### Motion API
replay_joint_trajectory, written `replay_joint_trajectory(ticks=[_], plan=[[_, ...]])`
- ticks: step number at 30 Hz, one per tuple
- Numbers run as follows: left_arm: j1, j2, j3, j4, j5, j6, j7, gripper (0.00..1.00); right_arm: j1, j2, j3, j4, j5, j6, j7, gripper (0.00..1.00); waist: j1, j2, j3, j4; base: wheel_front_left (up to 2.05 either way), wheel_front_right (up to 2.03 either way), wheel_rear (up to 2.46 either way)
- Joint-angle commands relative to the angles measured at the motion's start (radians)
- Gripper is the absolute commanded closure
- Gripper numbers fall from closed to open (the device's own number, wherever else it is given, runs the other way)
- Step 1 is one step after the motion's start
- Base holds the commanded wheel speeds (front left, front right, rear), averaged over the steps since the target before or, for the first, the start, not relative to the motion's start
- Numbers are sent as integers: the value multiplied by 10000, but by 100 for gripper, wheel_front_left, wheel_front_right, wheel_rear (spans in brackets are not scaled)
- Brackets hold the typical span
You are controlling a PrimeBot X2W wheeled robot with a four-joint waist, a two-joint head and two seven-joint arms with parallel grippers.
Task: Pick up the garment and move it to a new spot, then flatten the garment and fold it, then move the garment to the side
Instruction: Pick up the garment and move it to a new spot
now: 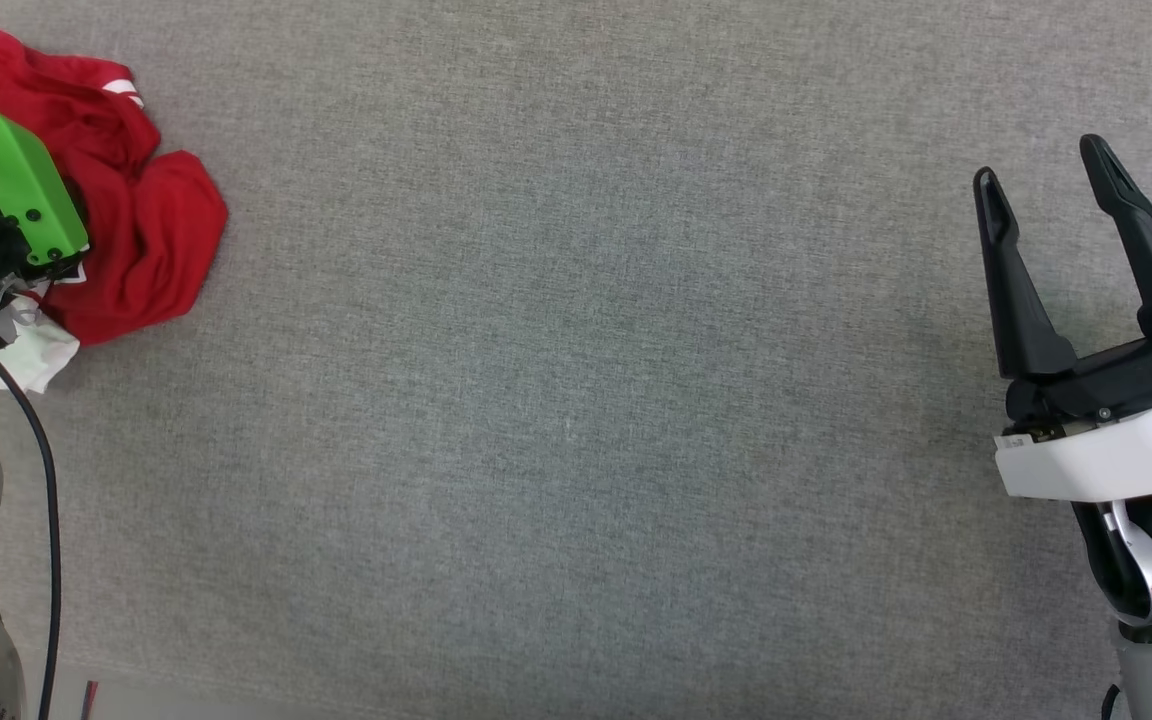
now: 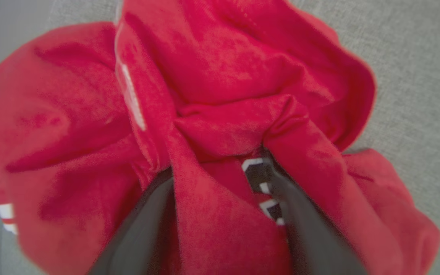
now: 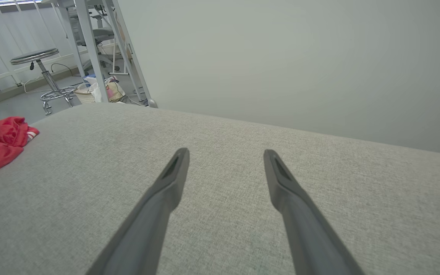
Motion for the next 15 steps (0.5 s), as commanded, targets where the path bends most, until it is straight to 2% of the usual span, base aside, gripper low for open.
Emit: replay_joint_trajectory(ticks=[1, 4, 6, 15], plan=[[860, -546, -226, 617, -28, 87, 149, 100, -162, 10, -12, 22, 28, -7, -52, 0, 1, -2, -50, 2, 0, 0, 0], [979, -567, -352, 513, 149, 136, -496, 100, -146, 55, -36, 72, 11, -7, -43, 0, 1, -2, -253, 72, 0, 0, 0], [990, -633, -404, 245, 298, 124, -1715, 100, -88, 109, -81, 176, -24, -7, -91, 0, 1, -2, -641, 177, 0, 0, 0], [1018, -832, -335, -252, 473, 100, -5047, 100, 331, 592, -217, 678, -89, -7, -324, 0, 1, -2, -2209, 240, 0, 0, 0]])
